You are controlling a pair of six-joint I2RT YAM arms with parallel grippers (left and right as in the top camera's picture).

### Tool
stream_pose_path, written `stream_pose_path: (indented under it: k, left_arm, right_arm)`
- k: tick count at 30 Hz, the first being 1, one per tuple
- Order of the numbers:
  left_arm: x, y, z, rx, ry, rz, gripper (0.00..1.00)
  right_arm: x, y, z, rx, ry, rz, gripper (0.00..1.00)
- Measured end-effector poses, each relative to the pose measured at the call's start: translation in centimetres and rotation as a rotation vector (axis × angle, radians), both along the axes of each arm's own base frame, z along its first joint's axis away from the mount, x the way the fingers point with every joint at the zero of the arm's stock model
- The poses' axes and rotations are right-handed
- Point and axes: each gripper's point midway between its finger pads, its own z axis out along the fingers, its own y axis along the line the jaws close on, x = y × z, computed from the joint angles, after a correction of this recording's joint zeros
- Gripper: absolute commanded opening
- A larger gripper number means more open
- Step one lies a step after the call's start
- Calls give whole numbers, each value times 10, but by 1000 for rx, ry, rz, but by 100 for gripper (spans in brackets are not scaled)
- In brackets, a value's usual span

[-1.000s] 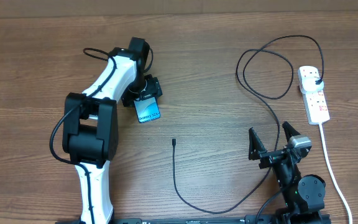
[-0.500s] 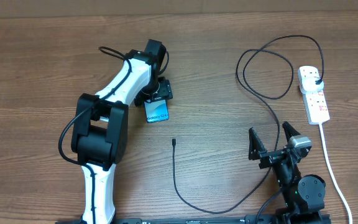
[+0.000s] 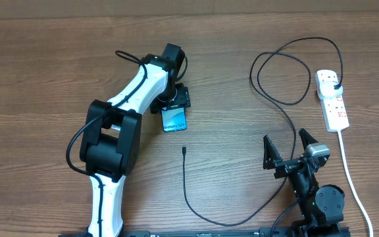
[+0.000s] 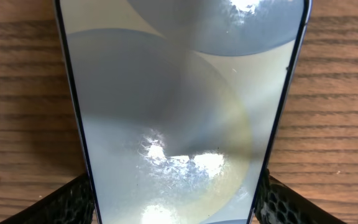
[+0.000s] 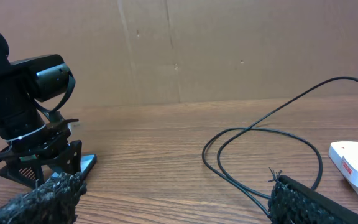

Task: Plug charger to phone and switch on socket
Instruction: 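Slide the held phone rightward toward the black cable plug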

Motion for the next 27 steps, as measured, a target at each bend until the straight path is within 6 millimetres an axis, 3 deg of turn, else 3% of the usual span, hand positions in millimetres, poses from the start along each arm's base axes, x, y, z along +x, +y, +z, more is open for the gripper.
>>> stream_pose_path:
  k: [15,17,18,19,27]
  left_arm:
    - [-7,-11,1,-30,21,-17,79]
    - [-7,-11,1,-30,20,-17,85]
    - [-7,-11,0,-31,21,-17,96]
    - [-7,-12,0,-36,22,-19,100]
    - [-4,-21,2,-63,6,-26,100]
  right_arm:
    - [0,0,0,-1,0,0,100]
    - [0,0,0,0,0,0,100]
    - [0,0,0,0,0,0,100]
    - [0,0,0,-1,-1,0,100]
    - [0,0,0,0,-1,0,100]
